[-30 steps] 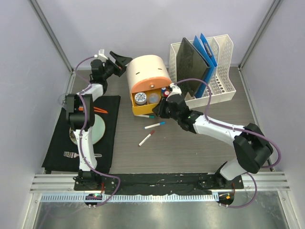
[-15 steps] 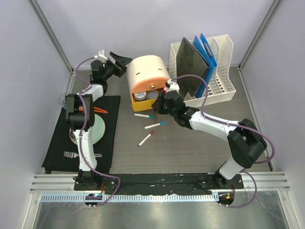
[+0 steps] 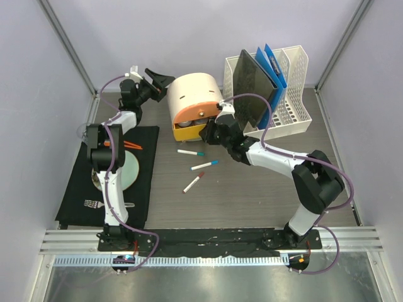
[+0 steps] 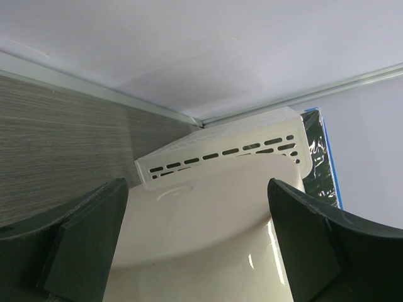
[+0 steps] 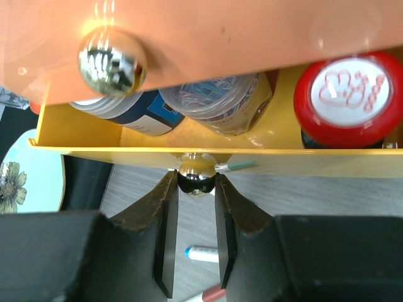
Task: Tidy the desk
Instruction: Close the drawer in the storage box.
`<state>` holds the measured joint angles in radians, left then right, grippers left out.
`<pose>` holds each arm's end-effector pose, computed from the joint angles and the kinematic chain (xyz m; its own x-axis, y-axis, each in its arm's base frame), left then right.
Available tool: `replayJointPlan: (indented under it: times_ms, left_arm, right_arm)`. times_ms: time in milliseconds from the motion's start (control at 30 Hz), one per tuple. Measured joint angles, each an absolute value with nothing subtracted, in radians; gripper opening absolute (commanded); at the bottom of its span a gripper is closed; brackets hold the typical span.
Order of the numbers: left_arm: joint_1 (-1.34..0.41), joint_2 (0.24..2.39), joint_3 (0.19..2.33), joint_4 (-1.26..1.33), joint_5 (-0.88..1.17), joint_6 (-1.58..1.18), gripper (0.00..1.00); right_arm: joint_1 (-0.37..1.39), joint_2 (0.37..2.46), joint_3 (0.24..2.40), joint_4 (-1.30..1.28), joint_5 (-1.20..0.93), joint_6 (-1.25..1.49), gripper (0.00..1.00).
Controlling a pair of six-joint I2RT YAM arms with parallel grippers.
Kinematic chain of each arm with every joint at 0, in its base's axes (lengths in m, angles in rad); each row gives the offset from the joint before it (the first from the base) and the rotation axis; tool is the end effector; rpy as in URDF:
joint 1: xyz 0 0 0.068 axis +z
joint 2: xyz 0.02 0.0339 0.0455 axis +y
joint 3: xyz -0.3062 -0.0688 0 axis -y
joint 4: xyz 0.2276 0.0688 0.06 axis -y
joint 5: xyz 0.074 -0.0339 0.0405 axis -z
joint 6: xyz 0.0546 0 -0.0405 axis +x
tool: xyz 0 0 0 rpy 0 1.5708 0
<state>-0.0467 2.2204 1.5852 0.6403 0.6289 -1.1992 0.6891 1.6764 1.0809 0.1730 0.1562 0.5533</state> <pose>0.5401 -0.0574 0.2712 -0.5808 -0.7272 -0.3659 0.2318 0.2831 -0.9306 0.3072 0.2421 0.2875 -0.5418 0.2262 -0.8095 -0.2749 0.8624 0.4250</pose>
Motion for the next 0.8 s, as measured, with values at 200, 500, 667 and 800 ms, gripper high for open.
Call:
replayJointPlan:
  times_ms: [200, 500, 667, 800]
  left_arm:
    - [-0.047, 2.220, 1.582, 0.648, 0.629, -1.203, 0.97]
    - [-0.046, 2.220, 1.572, 0.664, 0.633, -1.219, 0.97]
    - [-0.046, 2.220, 1.564, 0.680, 0.633, -1.229, 0.97]
    - [-0.046, 2.220, 1.559, 0.691, 0.632, -1.235, 0.97]
  right_arm:
    - [0.673, 1.718, 1.104, 0.221, 0.147, 0.541, 0.26]
    - [0.660, 1.753, 1.108, 0.292, 0.144, 0.528, 0.28]
    - [0.658, 1.763, 1.109, 0.312, 0.144, 0.527, 0.31]
    - [0.657, 1.764, 1.109, 0.315, 0.145, 0.526, 0.33]
